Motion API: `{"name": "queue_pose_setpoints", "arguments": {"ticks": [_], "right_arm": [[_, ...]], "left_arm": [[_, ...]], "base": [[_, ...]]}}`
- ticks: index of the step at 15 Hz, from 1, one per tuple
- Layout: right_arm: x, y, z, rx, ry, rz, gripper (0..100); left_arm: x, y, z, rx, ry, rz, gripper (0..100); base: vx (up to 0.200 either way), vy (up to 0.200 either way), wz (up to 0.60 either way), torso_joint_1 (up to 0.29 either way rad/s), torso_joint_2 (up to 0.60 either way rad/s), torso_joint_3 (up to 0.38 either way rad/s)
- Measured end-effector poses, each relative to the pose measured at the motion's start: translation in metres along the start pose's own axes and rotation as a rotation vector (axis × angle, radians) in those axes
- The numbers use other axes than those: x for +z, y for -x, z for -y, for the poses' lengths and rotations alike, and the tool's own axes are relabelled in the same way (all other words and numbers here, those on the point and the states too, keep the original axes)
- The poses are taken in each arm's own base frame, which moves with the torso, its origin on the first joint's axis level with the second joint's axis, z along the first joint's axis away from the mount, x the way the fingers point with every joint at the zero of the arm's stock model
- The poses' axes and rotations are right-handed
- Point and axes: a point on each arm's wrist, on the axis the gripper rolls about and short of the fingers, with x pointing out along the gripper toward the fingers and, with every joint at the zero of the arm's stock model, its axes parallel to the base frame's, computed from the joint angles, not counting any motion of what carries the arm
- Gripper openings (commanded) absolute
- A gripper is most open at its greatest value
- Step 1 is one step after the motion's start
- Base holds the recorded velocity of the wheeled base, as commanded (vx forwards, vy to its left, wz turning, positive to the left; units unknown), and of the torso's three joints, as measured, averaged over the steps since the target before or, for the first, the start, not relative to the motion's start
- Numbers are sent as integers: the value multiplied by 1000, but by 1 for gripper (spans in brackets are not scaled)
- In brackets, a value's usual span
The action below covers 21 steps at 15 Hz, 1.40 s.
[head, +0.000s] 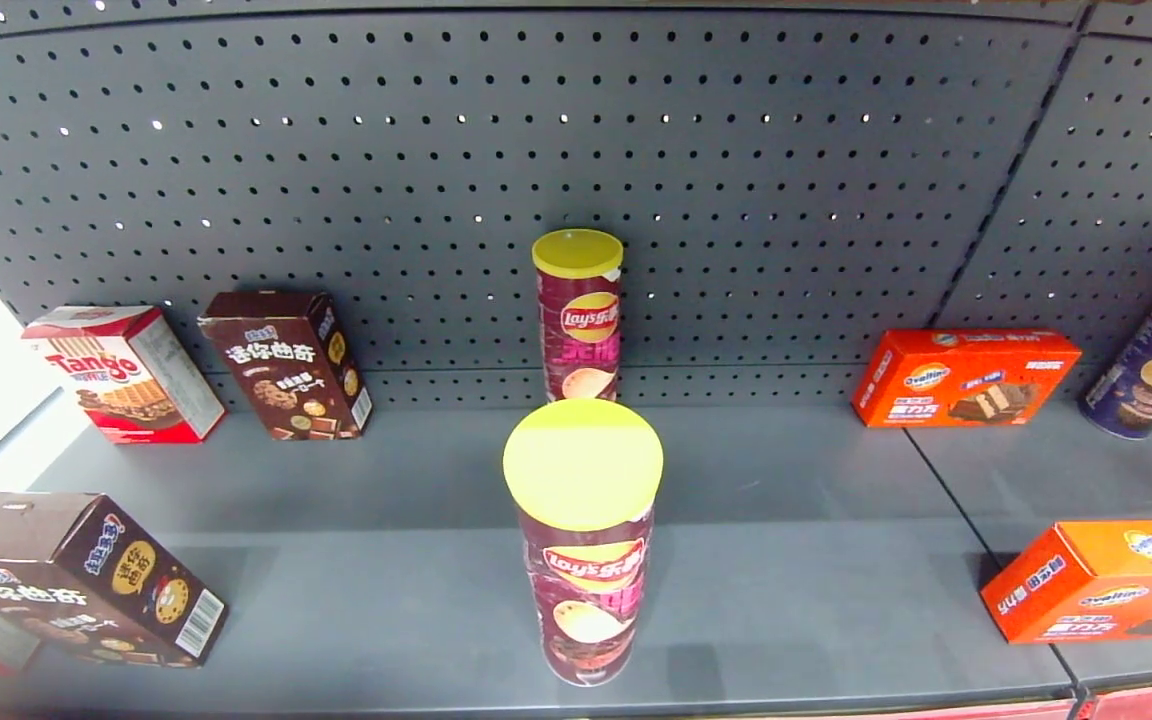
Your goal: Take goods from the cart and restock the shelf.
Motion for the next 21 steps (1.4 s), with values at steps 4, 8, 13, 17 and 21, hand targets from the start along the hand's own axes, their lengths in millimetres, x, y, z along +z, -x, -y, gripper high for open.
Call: {"name": "queue_pose_setpoints", "arguments": {"ticks": [4, 8, 13, 17, 21], "right_arm": [[-49, 44, -7, -46, -57, -47, 100], [-97, 45, -9, -152, -79, -78, 100], [-103, 46, -11, -96, -73, -70, 100], [-103, 46, -11, -97, -72, -68, 100], [-103, 46, -11, -96, -72, -69, 100]], "left_arm": [[0, 0, 0, 0, -2, 0, 100], [0, 0, 0, 0, -3, 0, 100], [0, 0, 0, -1, -6, 2, 100], [0, 0, -1, 58, 28, 4, 100], [0, 0, -2, 80, 42, 4, 100]], "base": [[0, 0, 0, 0, 0, 0], [0, 0, 0, 0, 0, 0], [0, 0, 0, 0, 0, 0], [-100, 0, 0, 0, 1, 0], [0, 0, 0, 0, 0, 0]]}}
